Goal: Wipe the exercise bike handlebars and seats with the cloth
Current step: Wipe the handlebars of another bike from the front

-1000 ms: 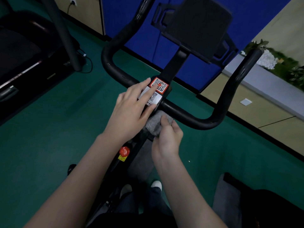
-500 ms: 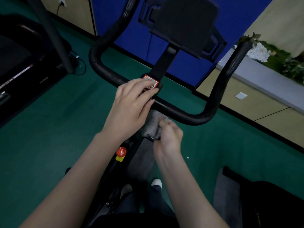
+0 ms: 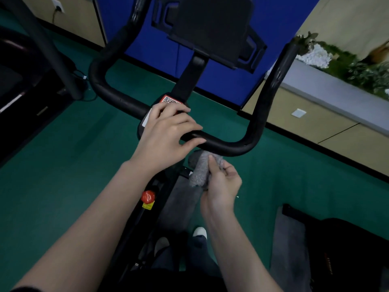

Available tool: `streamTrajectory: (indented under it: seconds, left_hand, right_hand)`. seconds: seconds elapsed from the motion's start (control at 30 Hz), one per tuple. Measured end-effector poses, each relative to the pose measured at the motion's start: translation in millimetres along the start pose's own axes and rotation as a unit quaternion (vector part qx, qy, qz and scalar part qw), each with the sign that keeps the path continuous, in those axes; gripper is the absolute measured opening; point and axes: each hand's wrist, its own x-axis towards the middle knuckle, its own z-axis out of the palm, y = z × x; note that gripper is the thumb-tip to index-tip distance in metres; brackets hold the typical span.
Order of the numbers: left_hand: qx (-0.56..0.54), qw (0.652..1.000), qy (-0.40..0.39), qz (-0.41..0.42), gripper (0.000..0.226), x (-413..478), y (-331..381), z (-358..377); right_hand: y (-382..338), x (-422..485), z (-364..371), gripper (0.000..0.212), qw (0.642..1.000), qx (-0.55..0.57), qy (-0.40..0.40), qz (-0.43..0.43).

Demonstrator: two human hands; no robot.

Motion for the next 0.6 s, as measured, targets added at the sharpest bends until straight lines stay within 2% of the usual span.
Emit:
streamTrajectory:
  seconds: [0.13,0.27,0.4,0.5,0.6]
  left_hand:
    - [0.002,1.000,0.006,-0.001,0.036,-1.1,-0.7,1.2]
    - [0.002,1.000,0.010,-0.004,0.035,-0.7,-0.7,2.5]
    - [0.004,1.000,0.011,-0.002,0.035,0.0,-1.2,4.0]
    - [0.002,1.000,0.010,0.000,0.035,-0.7,-2.2,5.3]
    - [-0.005,1.000,0.016,-0.004,0.035,-0.6,-3.0,5.8]
  right_hand:
    - [-5.4,4.6,-18.0,0.011,0.995,-0.016,0.042,-0.094]
    - [-3.8,6.0,-22.8,0.014,0.974,-0.086,0.067,-0.199]
    - [5.7,-2.7,-12.4,0.015,0.961,-0.145,0.038,-0.234]
    - [-1.6,-3.0,-17.8,0.012,0.953,-0.151,0.050,-0.257]
    - [-22.5,3.4,-22.9,0.012,0.916,-0.182,0.075,-0.350]
